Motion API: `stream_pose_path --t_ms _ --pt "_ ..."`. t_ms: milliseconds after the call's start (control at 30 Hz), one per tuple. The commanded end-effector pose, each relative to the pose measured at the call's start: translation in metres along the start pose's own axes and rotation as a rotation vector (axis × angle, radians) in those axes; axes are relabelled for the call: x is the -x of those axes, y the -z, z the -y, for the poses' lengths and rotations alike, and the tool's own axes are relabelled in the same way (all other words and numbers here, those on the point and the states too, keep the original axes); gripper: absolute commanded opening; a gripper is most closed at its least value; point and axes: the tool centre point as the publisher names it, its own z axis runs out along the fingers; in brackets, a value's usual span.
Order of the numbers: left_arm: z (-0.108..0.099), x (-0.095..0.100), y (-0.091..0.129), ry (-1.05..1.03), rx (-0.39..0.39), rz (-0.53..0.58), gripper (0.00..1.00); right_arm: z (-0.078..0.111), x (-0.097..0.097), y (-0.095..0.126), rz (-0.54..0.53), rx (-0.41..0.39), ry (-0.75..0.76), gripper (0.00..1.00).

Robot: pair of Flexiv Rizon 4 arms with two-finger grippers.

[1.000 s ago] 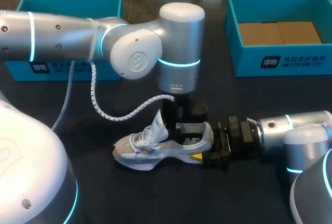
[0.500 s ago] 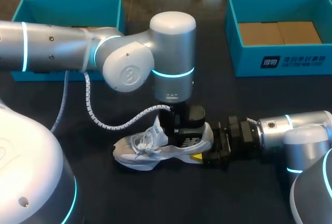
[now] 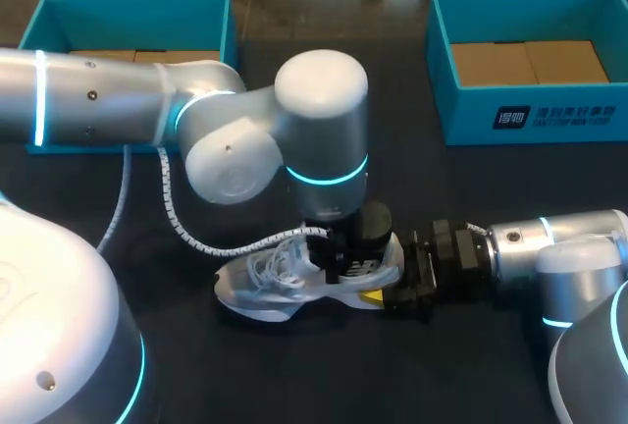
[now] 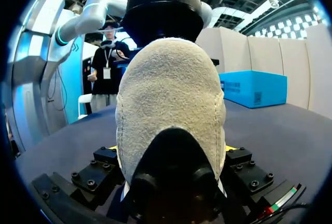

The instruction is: Take the shoe out of the shoebox, open the shoe tongue, remove and reinsert the insole, then place the shoe into the shoebox

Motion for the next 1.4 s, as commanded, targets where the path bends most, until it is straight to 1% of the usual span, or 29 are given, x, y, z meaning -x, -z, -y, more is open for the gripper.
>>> stream_pose_path --t_ms 33,67,100,133,333,500,600,767,800,1000,1233,1400 --pt "0.006 0.014 -0.018 0.027 -0.001 0.06 0.18 -0.002 -0.001 -0.001 -0.002 -0.003 -0.001 0.0" --pt "0.007 0.016 -0.018 0.033 -0.002 0.074 0.15 -0.002 -0.001 -0.001 -0.002 -0.003 -0.001 0.0" --pt "0.007 0.02 -0.019 0.046 -0.004 0.092 0.02 -0.002 -0.001 -0.001 -0.002 -0.003 -0.001 0.0" --pt "0.007 0.022 -0.019 0.054 -0.005 0.1 0.0 -0.002 -0.001 -0.001 -0.002 -0.003 -0.001 0.0" --pt "0.004 0.033 -0.009 0.085 -0.02 0.105 0.0 -0.002 -0.001 -0.001 -0.002 -0.003 -0.001 0.0" --pt "-0.002 0.035 0.009 0.092 -0.04 0.008 0.0 -0.002 -0.001 -0.001 -0.002 -0.003 -0.001 0.0" --pt "-0.007 0.031 0.021 0.076 -0.059 -0.068 0.0 -0.002 -0.001 -0.001 -0.002 -0.003 -0.001 0.0" --pt "-0.013 0.021 0.039 0.038 -0.094 -0.145 0.0 -0.002 -0.001 -0.001 -0.002 -0.003 -0.001 0.0" --pt "-0.014 0.018 0.045 0.024 -0.107 -0.185 0.0 -0.002 -0.001 -0.001 -0.002 -0.003 -0.001 0.0" --pt "-0.017 0.009 0.063 -0.022 -0.144 -0.255 0.0 -0.002 -0.001 -0.001 -0.002 -0.003 -0.001 0.0" --pt "-0.018 -0.004 0.073 -0.058 -0.174 -0.271 0.0 -0.002 -0.001 -0.001 -0.002 -0.003 -0.001 0.0" --pt "-0.02 -0.007 0.083 -0.032 -0.236 -0.256 0.0 -0.002 -0.001 -0.001 -0.002 -0.003 -0.001 0.0"
